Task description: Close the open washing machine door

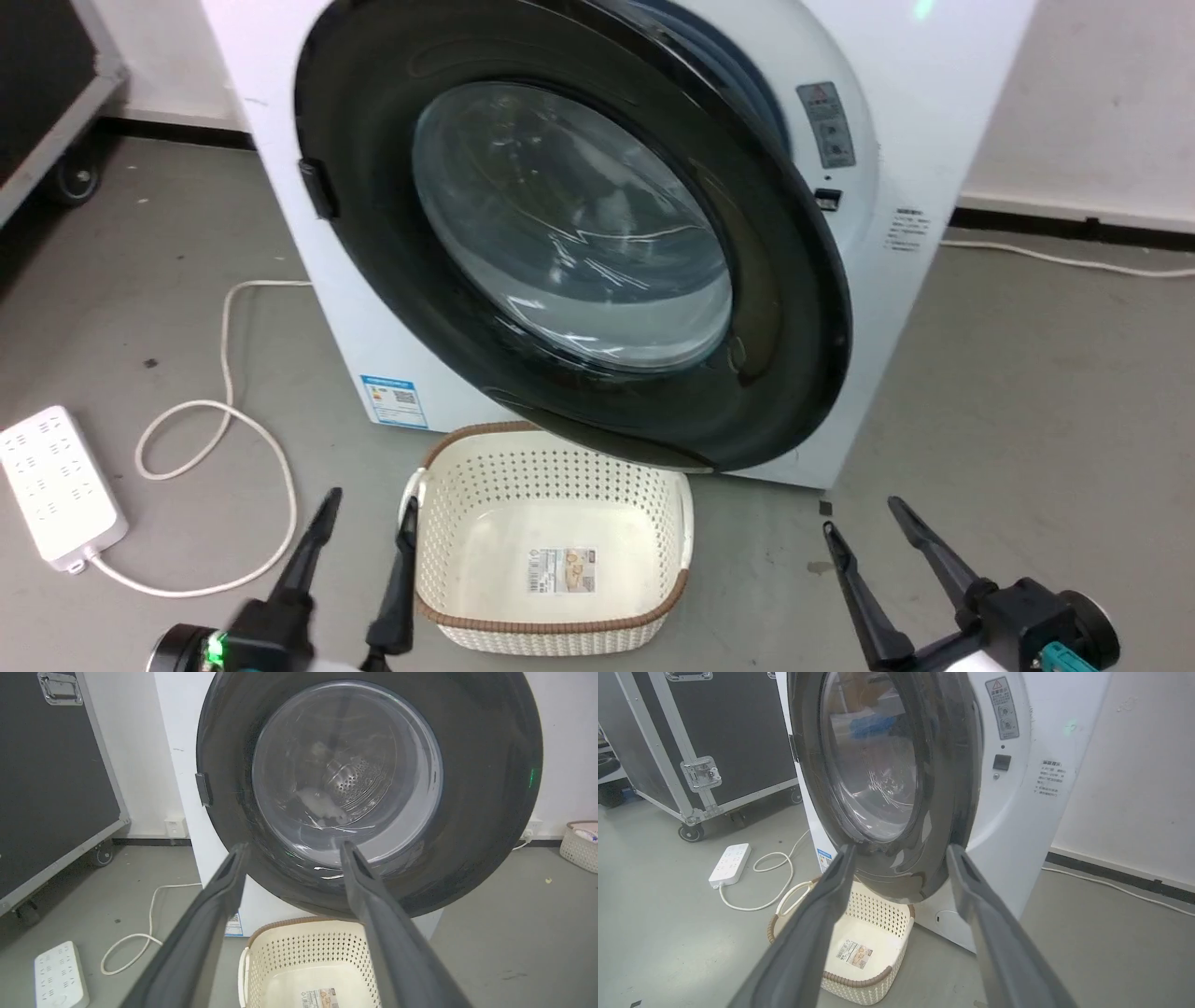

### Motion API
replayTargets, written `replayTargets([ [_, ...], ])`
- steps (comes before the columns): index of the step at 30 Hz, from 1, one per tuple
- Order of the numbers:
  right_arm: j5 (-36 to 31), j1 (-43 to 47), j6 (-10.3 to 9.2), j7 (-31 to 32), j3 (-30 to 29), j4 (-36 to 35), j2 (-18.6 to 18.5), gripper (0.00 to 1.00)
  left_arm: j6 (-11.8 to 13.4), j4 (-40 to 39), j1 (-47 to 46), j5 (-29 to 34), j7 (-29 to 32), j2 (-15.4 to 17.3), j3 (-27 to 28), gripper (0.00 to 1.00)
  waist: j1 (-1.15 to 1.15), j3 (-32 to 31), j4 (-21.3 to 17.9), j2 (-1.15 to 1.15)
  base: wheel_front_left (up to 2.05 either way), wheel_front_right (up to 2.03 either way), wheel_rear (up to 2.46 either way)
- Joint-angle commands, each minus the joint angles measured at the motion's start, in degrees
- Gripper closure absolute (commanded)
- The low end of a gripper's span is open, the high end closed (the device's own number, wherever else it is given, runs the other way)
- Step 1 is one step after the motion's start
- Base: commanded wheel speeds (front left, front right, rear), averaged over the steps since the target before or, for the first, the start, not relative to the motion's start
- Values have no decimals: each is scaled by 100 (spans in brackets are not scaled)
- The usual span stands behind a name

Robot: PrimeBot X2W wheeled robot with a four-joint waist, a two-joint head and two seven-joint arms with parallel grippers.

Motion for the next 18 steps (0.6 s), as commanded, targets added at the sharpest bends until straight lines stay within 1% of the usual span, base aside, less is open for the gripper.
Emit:
replayTargets([
  [1,24,80,5,-25,33,-28,-54,0,75,-74,108,246,-24,6,-42,0,1,-20,60,0,0,0,0],
  [2,48,73,5,-20,70,-27,-68,17,113,-111,149,396,-24,2,-75,0,1,-20,86,0,0,0,0],
  [3,63,60,5,-11,119,-31,-96,61,126,-139,187,523,-24,5,-126,0,1,-16,111,0,0,0,0],
  [4,76,41,5,1,187,-39,-136,95,140,-165,219,615,-24,-2,-170,0,1,-5,141,0,0,0,0],
  [5,97,17,5,26,283,-50,-188,100,171,-184,240,654,-24,-32,-177,0,1,15,171,0,0,0,0],
  [8,241,-116,5,143,633,-116,-388,100,187,-230,223,670,-24,-108,-169,0,1,139,278,0,0,0,0],
  [11,421,-415,5,263,1000,-218,-681,100,200,-224,148,662,-25,-193,-162,0,1,357,388,0,0,0,0],
  [18,983,-1664,5,521,1747,-160,-1500,100,142,-121,-157,633,-25,-369,-221,0,1,960,614,0,0,0,0],
])
